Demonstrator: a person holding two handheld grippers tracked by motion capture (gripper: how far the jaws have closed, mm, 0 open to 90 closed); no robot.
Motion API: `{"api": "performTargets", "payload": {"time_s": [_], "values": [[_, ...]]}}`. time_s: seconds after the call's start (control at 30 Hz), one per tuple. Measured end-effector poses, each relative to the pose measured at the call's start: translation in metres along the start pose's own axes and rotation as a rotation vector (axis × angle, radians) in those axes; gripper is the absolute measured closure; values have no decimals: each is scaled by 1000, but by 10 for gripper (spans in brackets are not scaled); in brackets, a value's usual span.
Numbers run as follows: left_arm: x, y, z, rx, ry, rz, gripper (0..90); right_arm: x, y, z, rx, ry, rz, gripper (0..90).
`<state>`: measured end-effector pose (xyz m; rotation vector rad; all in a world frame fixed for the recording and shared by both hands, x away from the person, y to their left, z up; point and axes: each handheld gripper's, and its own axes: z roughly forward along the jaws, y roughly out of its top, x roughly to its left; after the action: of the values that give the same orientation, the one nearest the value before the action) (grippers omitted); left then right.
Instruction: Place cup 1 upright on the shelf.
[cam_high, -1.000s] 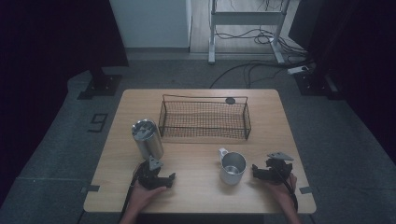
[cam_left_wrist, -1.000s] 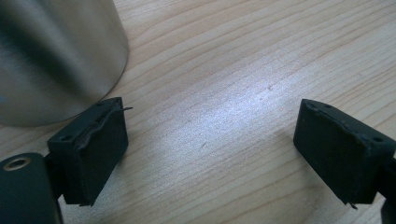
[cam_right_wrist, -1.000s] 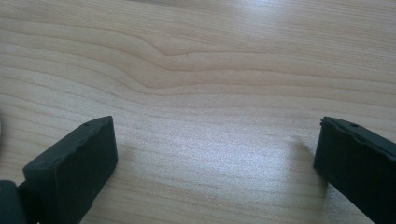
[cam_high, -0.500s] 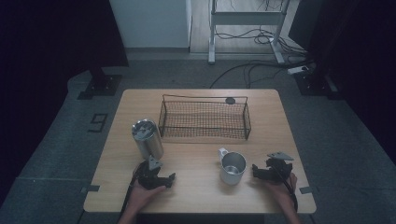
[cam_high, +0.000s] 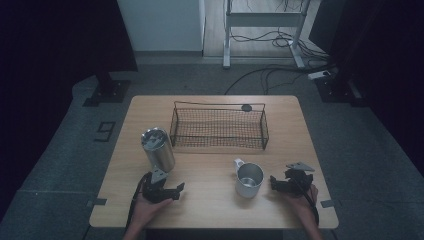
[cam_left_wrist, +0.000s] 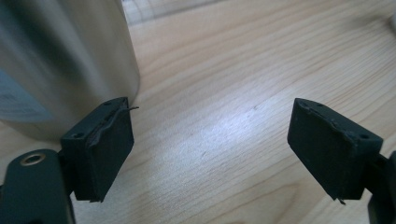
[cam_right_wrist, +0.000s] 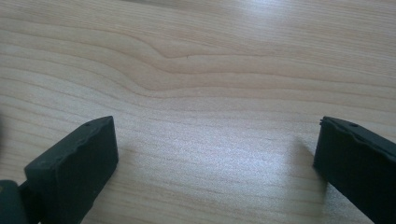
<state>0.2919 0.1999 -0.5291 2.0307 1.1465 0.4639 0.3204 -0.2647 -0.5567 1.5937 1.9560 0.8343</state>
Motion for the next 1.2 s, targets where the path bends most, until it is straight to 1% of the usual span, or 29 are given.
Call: {"api": "performTargets", "payload": {"time_s": [0.07,0.1,0.13,0.2,0.23,0.33,0.4,0.43,0.47,0.57,0.6,0.63,0.73,1.2], "values": [[0,2,-5,-26,-14,1,147,0,0,0,-1,1,-1,0],[0,2,-5,-26,-14,1,148,0,0,0,-2,2,-2,0],[0,4,-9,-39,-22,6,148,0,0,0,-2,3,-3,1],[1,5,-11,-43,-27,8,148,0,0,0,-2,3,-4,1],[2,6,-13,-52,-32,3,148,0,0,0,-3,3,-4,3],[5,6,-16,-58,-37,-7,148,0,0,0,-3,3,-3,4],[9,7,-22,-72,-35,-20,148,0,0,0,-4,3,-3,7],[9,7,-22,-72,-35,-20,149,0,0,0,-4,2,-3,8],[12,7,-26,-83,-32,-28,149,0,0,0,-5,2,-2,9],[14,8,-30,-91,-30,-34,149,0,0,0,-5,2,-1,12],[17,9,-34,-106,-25,-43,149,0,0,0,-4,0,-2,13],[17,9,-34,-106,-25,-43,149,0,0,0,-4,0,-2,13],[23,10,-41,-128,-7,-67,148,0,0,0,-6,1,-1,14],[39,10,-56,-160,18,-99,147,0,0,0,-7,1,0,15]]}}
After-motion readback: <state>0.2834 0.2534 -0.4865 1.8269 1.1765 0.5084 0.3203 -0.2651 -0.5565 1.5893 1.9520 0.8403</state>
